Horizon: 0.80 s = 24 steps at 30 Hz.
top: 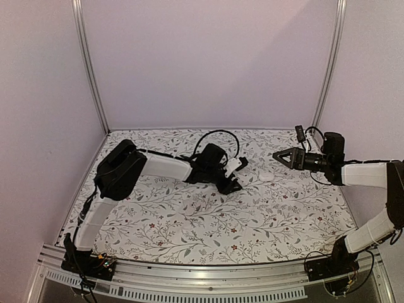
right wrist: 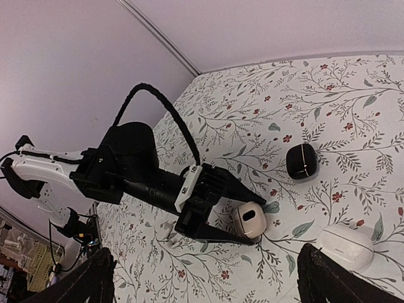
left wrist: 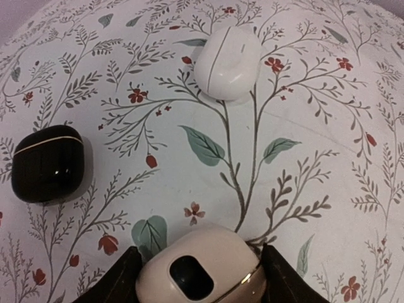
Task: Insert the wireless bluetooth earbuds into the charging case
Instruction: Move the charging case to the center of the board.
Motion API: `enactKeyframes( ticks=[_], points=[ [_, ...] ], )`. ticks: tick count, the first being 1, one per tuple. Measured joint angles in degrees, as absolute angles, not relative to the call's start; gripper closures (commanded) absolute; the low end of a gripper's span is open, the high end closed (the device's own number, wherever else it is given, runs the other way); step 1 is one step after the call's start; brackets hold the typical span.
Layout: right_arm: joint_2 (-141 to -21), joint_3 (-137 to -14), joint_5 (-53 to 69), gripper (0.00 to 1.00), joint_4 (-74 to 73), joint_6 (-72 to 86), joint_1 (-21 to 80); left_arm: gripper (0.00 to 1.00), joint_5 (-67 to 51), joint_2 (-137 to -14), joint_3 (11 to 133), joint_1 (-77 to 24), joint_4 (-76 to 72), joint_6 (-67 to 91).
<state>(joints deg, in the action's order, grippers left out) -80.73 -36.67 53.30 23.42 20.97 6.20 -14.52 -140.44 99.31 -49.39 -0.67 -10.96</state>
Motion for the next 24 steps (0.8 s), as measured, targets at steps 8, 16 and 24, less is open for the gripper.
enactKeyframes(
  ticks=[8,16,24],
  points=[
    [-80.7,-36.6,53.8,0.01,23.2,21.0,6.2,0.56,-21.2,-132.5,88.7,-49.7,2.7,-17.2],
    [-80.2,-33.5,55.0,0.01,23.0,21.0,6.2,0.47,-28.1,-128.1,83.1,-54.3,6.9,-25.3],
    [-77.9,-31.5,56.2,0.01,22.7,21.3,6.2,0.24,-24.7,-126.9,80.9,-57.3,5.5,-27.5]
  ],
)
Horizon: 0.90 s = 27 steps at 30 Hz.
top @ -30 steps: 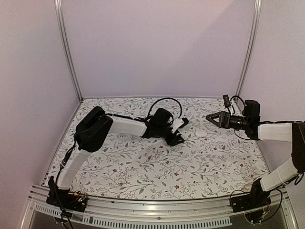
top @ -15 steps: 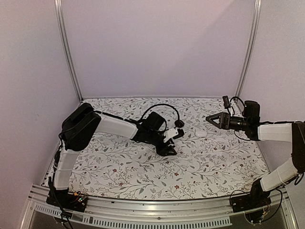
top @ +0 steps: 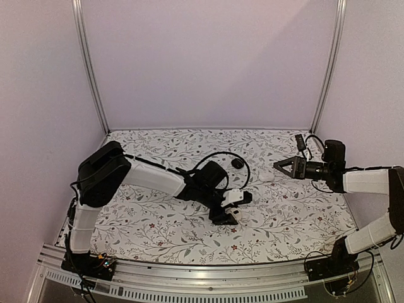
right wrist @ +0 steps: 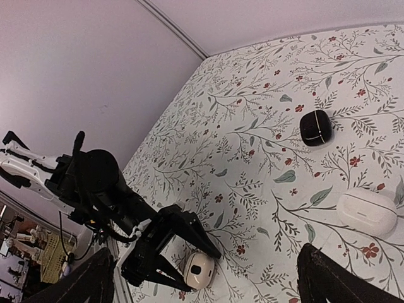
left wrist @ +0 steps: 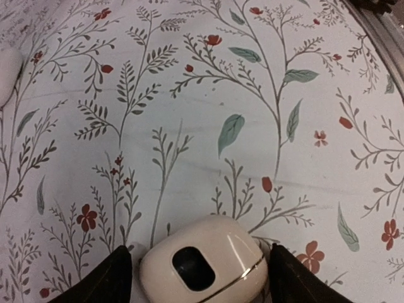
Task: Insert the wireless bluetooth earbuds into the charging case
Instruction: Move the charging case to the center of the board, then pick up the charging case from the center of the board.
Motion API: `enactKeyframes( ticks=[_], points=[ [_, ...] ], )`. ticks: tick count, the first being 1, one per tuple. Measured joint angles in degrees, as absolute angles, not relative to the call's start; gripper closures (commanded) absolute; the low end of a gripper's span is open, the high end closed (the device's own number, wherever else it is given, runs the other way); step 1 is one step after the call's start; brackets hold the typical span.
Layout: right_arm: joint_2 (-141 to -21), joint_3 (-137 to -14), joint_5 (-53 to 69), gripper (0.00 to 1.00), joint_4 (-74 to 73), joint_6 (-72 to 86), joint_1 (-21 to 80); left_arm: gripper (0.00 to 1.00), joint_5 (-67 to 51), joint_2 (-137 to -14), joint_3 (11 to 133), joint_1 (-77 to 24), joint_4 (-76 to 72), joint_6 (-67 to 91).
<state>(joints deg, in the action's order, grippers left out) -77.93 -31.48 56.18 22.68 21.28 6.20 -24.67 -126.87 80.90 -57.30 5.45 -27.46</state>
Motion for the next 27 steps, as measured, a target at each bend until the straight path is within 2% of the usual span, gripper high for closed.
enactKeyframes(
  ticks=[5,14,27],
  points=[
    [-77.1,-30.7,56.3,0.01,22.2,21.5,6.2,0.13,-19.0,-123.2,74.0,-57.5,-1.2,-22.8],
    [-75.8,-30.3,56.3,0.01,20.9,21.4,6.2,0.09,-8.4,-120.0,65.1,-60.1,-13.4,-10.0],
    [-75.8,-30.3,56.3,0.01,20.6,21.4,6.2,0.27,-9.2,-121.1,64.4,-61.8,-17.3,-8.4]
  ],
)
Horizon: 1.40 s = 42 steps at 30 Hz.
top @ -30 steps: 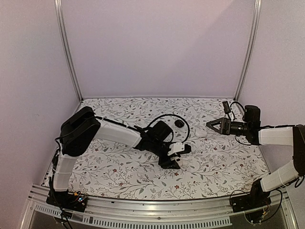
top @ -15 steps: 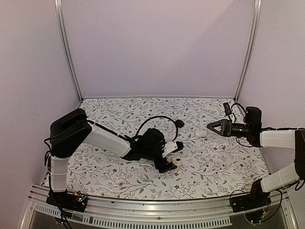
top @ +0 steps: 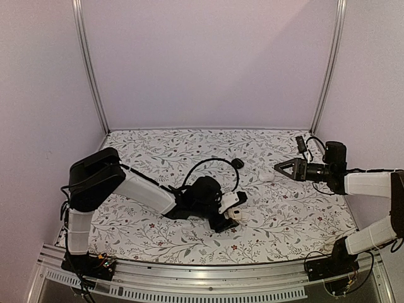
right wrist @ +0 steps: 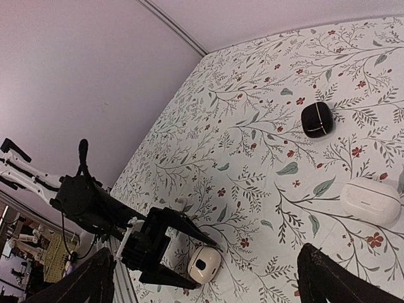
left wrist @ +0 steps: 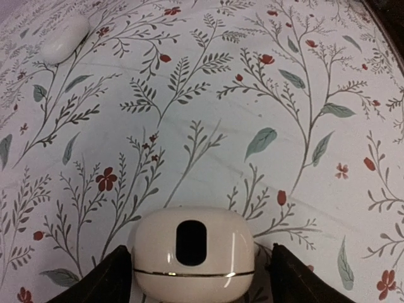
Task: Insert the wireless bluetooth earbuds into the charging case
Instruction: Pick up the charging case from the center of the board.
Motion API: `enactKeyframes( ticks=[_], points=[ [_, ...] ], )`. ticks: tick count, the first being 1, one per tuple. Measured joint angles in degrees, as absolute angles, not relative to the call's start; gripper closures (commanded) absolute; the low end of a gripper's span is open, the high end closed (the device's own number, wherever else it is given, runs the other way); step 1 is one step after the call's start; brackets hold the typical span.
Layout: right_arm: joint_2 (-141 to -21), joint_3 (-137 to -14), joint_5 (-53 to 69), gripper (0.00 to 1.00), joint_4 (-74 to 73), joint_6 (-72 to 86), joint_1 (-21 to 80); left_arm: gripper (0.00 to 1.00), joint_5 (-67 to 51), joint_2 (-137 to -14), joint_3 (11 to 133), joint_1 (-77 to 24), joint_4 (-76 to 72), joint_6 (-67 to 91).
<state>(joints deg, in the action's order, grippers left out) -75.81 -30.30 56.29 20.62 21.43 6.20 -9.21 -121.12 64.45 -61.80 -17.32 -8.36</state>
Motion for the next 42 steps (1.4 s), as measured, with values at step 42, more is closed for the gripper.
enactKeyframes(
  ticks=[42],
  points=[
    [-76.3,-26.5,66.3,0.19,19.7,25.5,28.1,0.48,-8.4,-96.1,54.7,-67.3,-5.7,-28.5]
  ],
)
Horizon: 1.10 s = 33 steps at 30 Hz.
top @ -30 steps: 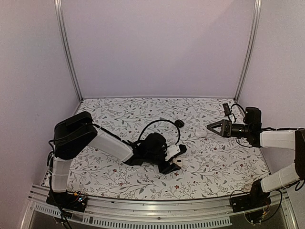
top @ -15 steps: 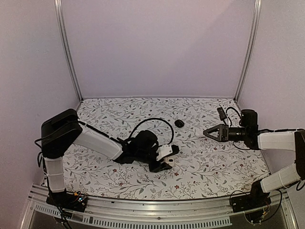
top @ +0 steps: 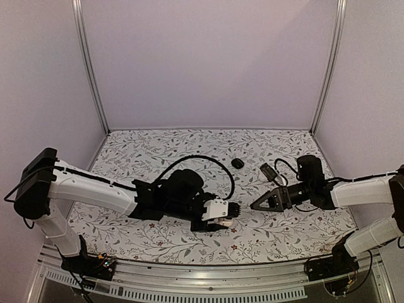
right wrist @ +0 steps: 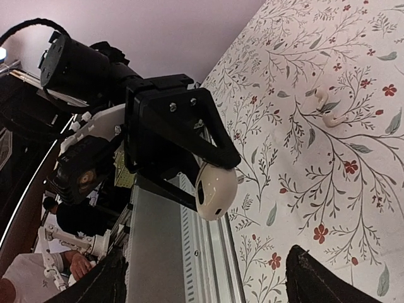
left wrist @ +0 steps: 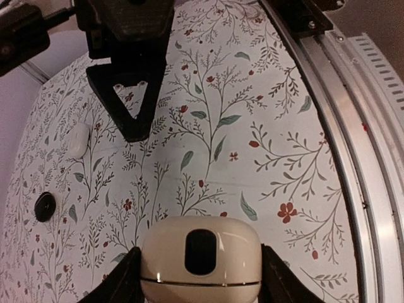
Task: Insert the wireless bluetooth earbuds into the charging case
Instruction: Pick up the charging case from the center of the board, then pass from the left arm to the right
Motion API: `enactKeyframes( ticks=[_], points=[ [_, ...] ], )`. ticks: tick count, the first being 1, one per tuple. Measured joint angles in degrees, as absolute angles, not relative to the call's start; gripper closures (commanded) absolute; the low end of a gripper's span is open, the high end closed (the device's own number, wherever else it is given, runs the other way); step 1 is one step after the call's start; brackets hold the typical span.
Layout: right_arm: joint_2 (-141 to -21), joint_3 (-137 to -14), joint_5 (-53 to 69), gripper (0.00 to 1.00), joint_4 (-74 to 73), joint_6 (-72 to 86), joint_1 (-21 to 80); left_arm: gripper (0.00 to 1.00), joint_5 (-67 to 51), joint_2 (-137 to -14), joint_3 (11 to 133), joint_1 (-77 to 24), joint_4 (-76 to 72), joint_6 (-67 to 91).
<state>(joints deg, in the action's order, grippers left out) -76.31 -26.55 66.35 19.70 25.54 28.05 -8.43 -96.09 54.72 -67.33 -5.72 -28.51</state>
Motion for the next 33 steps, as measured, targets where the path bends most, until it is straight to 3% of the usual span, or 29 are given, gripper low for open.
enactKeyframes(
  ticks=[5,14,18,33],
  points=[
    [-78.9,-26.9,68.1,0.28,19.7,26.0,31.8,0.49,-6.5,-95.1,55.6,-70.0,-2.2,-32.3],
    [-83.9,-30.7,70.7,0.34,19.9,26.0,38.7,0.50,-3.9,-94.2,56.5,-73.3,1.6,-36.9],
    [-86.6,-32.3,70.9,0.44,20.0,26.0,41.4,0.51,-3.2,-94.2,56.5,-74.2,1.8,-38.0],
    [-92.6,-35.7,71.1,0.67,20.0,25.7,46.9,0.52,-1.3,-94.1,57.0,-76.8,2.2,-41.2]
  ],
)
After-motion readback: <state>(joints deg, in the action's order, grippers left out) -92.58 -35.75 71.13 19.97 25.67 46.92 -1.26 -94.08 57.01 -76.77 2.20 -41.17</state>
